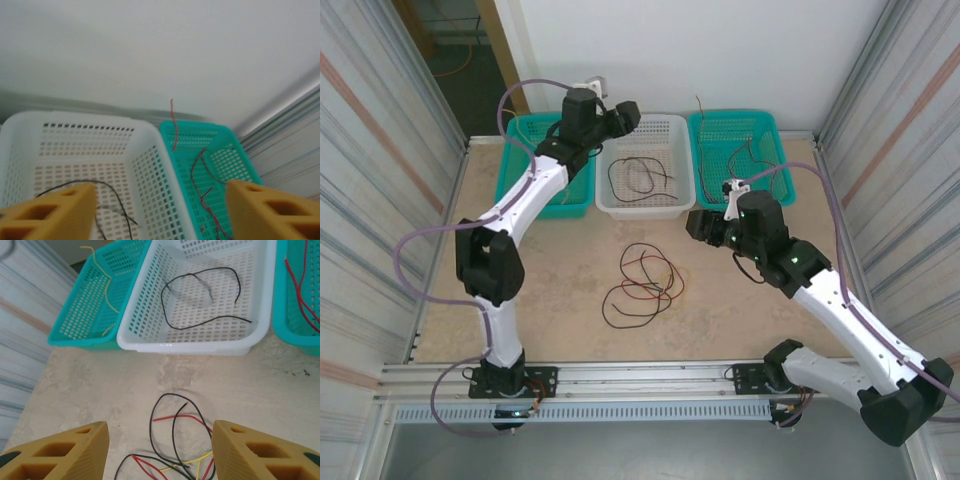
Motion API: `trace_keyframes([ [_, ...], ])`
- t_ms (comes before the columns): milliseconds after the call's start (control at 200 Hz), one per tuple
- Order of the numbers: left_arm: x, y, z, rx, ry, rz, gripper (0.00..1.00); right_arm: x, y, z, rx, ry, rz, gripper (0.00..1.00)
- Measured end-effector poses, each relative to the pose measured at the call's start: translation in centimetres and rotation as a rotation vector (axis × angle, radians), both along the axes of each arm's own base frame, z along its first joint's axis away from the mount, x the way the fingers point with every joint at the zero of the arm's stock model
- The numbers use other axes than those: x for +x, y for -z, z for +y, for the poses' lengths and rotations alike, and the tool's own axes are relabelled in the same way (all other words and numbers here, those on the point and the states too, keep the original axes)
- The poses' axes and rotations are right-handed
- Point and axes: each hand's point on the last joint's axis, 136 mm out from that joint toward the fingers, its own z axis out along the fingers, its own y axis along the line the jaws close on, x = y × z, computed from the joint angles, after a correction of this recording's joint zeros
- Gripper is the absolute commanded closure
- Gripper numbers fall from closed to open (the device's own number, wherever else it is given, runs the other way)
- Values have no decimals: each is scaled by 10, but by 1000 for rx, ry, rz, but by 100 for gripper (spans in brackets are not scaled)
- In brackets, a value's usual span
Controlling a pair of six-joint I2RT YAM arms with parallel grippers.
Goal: Untangle the cables
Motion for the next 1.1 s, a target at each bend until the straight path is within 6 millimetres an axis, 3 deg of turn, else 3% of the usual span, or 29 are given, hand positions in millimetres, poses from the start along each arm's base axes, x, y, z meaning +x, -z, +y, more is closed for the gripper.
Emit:
trace_keyframes([
  [120, -3, 4, 1, 0, -2, 5, 23, 0, 0, -3, -2, 11, 0, 41],
  [246, -25, -3, 3, 17, 22, -5, 27, 3, 5, -3, -12, 14, 17, 33],
  [371, -73, -12, 4, 32, 98, -15, 31, 13, 22, 5, -48, 9, 75, 32],
  [521, -145, -11, 15, 21, 219, 12, 45, 21, 63, 23, -102, -42, 212, 39],
  [621, -185, 13, 22, 35, 273, 77, 48, 16, 94, 38, -139, -96, 304, 40],
  [752, -231, 80, 33, 87, 312, 243, 52, 3, 128, 60, -190, -172, 399, 42],
  [877, -258, 132, 44, 138, 315, 395, 52, 3, 153, 73, -242, -208, 470, 44],
  [952, -265, 141, 48, 149, 314, 431, 52, 3, 163, 73, -264, -213, 492, 46],
  [1097, -267, 125, 52, 139, 295, 388, 52, 19, 188, 82, -349, -252, 511, 51],
])
